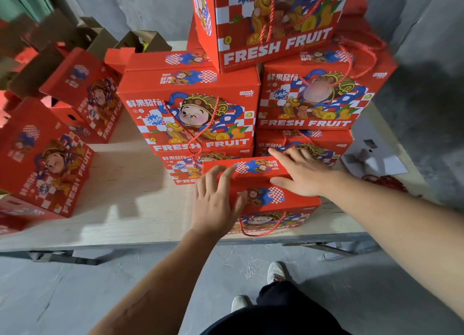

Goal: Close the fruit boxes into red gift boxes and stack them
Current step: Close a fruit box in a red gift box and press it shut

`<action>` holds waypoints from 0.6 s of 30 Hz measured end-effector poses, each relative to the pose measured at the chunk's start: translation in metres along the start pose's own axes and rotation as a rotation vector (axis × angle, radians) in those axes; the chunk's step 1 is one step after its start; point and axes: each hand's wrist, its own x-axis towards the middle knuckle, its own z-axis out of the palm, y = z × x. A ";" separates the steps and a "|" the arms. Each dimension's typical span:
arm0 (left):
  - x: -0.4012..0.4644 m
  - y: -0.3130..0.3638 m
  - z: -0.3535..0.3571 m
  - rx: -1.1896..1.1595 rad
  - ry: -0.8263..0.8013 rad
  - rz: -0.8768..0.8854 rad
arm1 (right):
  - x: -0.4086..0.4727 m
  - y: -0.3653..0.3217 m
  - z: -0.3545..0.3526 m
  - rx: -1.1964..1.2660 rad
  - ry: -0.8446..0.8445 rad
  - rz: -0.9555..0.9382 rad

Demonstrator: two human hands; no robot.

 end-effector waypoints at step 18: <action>0.057 -0.023 0.000 0.263 -0.468 0.008 | -0.057 -0.071 0.083 0.007 0.639 -0.018</action>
